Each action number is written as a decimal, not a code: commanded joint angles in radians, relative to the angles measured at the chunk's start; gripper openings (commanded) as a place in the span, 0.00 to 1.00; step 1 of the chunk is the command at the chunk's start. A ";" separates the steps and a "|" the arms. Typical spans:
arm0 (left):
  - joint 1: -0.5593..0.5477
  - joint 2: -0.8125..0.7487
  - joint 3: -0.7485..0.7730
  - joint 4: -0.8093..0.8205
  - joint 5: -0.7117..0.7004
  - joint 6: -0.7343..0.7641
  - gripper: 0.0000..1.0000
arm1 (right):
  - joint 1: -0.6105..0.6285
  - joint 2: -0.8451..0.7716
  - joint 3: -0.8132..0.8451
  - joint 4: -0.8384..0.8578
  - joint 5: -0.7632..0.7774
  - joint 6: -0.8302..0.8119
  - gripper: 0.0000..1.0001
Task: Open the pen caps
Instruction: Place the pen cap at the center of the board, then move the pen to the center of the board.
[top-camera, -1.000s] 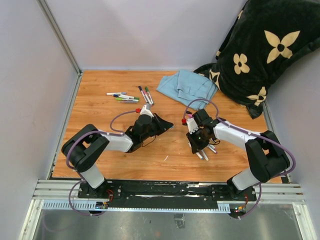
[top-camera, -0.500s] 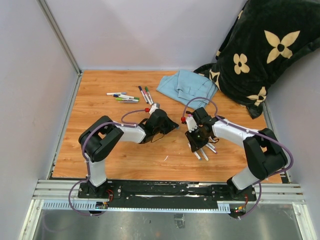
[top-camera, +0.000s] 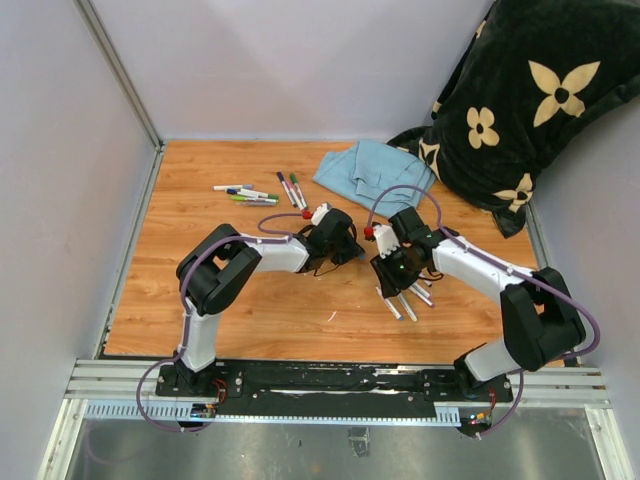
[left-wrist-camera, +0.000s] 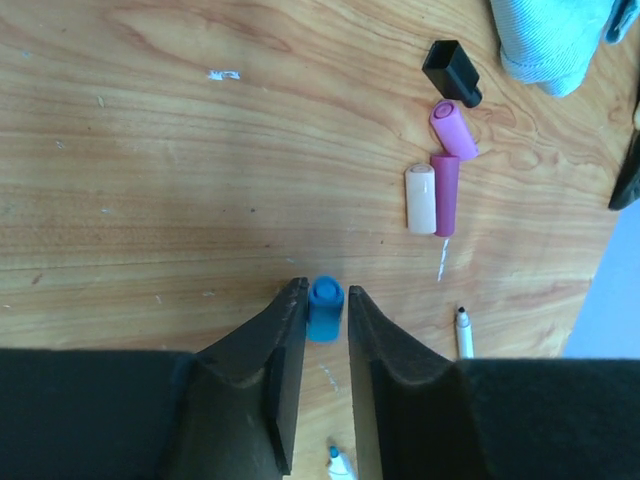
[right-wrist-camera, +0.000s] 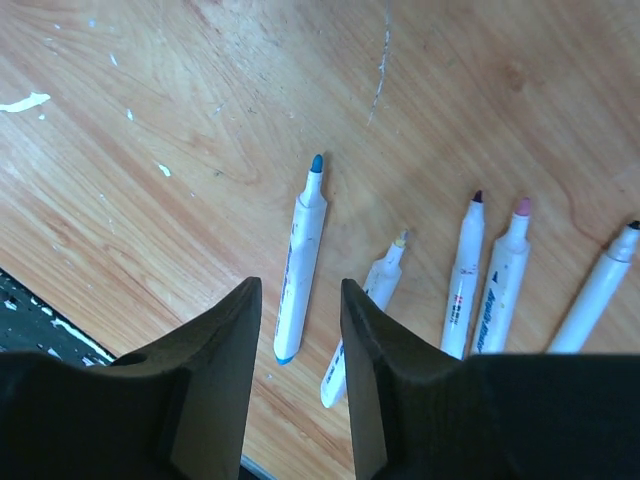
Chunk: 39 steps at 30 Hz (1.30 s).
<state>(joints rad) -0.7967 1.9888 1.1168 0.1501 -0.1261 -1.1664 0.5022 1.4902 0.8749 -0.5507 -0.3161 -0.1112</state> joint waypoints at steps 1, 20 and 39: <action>-0.011 0.025 0.023 -0.075 -0.003 0.014 0.30 | -0.044 -0.072 0.042 -0.045 -0.060 -0.062 0.39; 0.002 -0.393 -0.238 0.060 -0.064 0.293 0.37 | -0.288 -0.306 0.102 -0.258 -0.535 -0.438 0.60; 0.216 -0.949 -0.659 0.237 0.079 0.701 0.90 | -0.316 -0.385 0.236 -0.187 -0.696 -0.481 0.63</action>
<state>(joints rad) -0.6151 1.0775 0.4538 0.3660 -0.0761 -0.5720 0.1997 1.0958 1.0363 -0.7689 -0.9199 -0.5777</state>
